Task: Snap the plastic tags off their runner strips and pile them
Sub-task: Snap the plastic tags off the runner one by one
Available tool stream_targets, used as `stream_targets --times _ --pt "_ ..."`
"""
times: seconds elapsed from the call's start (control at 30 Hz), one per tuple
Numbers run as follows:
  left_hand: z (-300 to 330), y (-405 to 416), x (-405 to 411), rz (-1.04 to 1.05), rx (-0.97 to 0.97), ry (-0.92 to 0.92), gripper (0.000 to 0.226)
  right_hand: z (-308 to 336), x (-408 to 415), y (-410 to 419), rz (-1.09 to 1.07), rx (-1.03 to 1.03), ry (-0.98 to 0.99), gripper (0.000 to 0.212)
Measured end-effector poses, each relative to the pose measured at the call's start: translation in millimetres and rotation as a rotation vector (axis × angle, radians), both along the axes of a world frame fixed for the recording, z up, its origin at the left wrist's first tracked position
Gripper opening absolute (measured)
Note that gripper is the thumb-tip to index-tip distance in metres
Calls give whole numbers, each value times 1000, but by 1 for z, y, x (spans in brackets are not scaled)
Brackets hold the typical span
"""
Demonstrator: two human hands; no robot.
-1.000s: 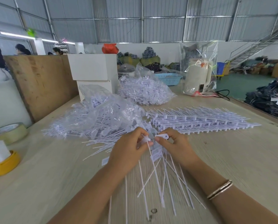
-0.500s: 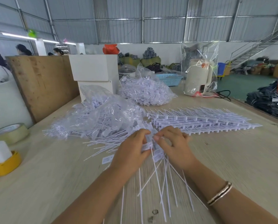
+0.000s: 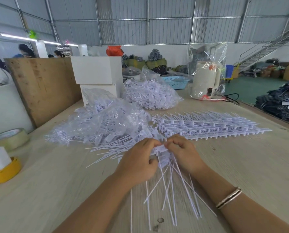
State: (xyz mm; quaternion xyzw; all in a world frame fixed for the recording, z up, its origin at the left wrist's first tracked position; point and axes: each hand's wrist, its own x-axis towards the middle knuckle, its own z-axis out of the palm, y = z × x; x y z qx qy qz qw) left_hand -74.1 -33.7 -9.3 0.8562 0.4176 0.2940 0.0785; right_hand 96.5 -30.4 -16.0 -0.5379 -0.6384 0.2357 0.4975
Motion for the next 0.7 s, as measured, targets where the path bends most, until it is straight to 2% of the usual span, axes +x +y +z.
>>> stream_targets --times 0.07,0.27,0.43,0.7 --pt "-1 0 0 -9 -7 43 47 -1 0 0 -2 -21 18 22" --pt "-3 3 -1 25 84 1 21 1 -7 -7 133 -38 -11 20" --pt "-1 3 -2 74 82 -49 18 5 -7 -7 131 -21 -71 18" --pt "-1 5 -2 74 46 -144 17 5 -7 -8 162 113 -89 18"
